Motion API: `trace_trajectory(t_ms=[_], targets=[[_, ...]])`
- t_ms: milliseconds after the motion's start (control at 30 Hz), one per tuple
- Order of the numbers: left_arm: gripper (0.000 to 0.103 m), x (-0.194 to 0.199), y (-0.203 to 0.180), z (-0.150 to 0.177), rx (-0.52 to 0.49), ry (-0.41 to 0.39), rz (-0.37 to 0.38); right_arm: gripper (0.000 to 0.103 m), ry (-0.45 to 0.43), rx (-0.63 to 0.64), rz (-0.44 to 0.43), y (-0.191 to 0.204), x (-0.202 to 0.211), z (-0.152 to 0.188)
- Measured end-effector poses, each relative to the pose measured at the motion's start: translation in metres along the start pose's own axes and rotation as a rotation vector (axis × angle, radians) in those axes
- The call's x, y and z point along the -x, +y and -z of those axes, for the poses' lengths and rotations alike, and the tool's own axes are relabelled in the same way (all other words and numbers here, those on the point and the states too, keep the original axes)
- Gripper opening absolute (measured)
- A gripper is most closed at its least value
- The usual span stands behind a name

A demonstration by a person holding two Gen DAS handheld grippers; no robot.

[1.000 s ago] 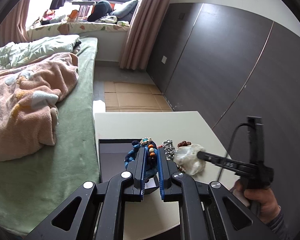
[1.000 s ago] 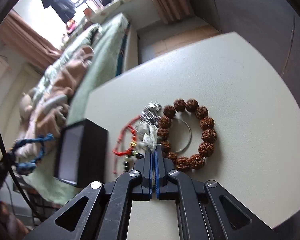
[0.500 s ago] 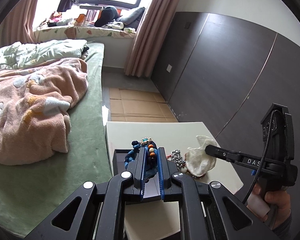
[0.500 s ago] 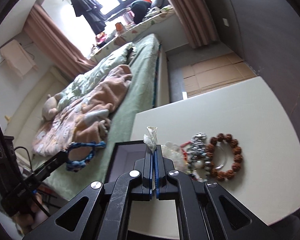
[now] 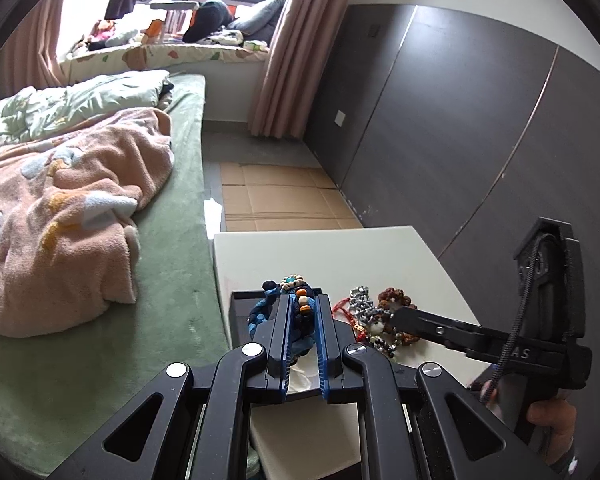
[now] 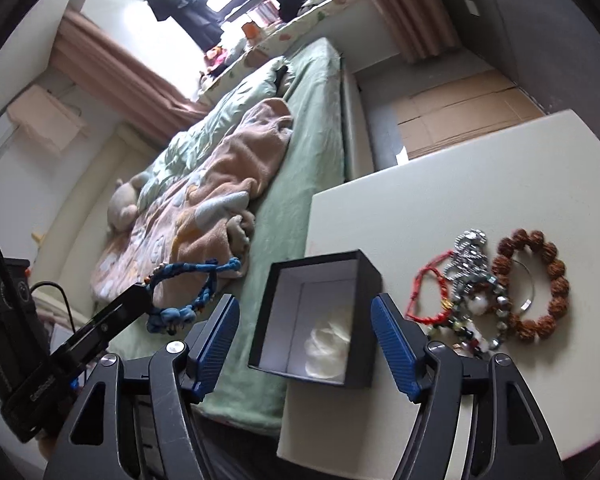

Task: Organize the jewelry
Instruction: 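Lower both held items into the black box and open both tools, then grasp the black-and-green bead bracelet with the left tool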

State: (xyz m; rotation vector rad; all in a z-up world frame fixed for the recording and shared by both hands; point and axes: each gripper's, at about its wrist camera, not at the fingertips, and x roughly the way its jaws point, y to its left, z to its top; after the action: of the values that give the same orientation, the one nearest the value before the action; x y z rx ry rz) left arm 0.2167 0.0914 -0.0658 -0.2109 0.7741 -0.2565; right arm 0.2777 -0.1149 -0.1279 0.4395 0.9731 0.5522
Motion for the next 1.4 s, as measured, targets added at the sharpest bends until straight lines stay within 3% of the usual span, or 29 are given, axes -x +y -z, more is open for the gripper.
trace_trajectory(t_ms=[233, 300, 367, 433, 500, 833, 900, 1067, 1400], targets=[[0.017, -0.024, -0.012, 0.000, 0.020, 0.063, 0.004, 0.069, -0.055, -0.029, 0.085, -0.029, 0.042, 0.009], [0.036, -0.031, -0.016, 0.002, 0.029, 0.099, -0.006, 0.069, -0.066, -0.037, 0.098, -0.038, 0.051, 0.010], [0.066, -0.033, -0.022, 0.005, 0.023, 0.114, 0.027, 0.069, -0.073, -0.042, 0.110, -0.045, 0.057, 0.011], [0.074, -0.030, -0.035, 0.008, -0.016, 0.092, 0.005, 0.069, -0.077, -0.050, 0.109, -0.052, 0.062, 0.011], [0.075, -0.031, -0.043, 0.007, -0.036, 0.086, -0.017, 0.069, -0.080, -0.076, 0.100, -0.063, 0.067, 0.013], [0.074, -0.056, -0.080, 0.014, -0.050, 0.146, 0.061, 0.069, -0.097, -0.139, 0.151, -0.102, 0.081, 0.020], [0.070, -0.063, -0.084, 0.018, -0.039, 0.168, 0.082, 0.069, -0.098, -0.147, 0.157, -0.108, 0.085, 0.021], [0.049, -0.090, -0.096, 0.029, -0.022, 0.248, 0.107, 0.069, -0.096, -0.175, 0.175, -0.127, 0.091, 0.027], [0.040, -0.139, -0.120, 0.060, -0.037, 0.388, 0.098, 0.069, -0.104, -0.230, 0.197, -0.164, 0.104, 0.040]])
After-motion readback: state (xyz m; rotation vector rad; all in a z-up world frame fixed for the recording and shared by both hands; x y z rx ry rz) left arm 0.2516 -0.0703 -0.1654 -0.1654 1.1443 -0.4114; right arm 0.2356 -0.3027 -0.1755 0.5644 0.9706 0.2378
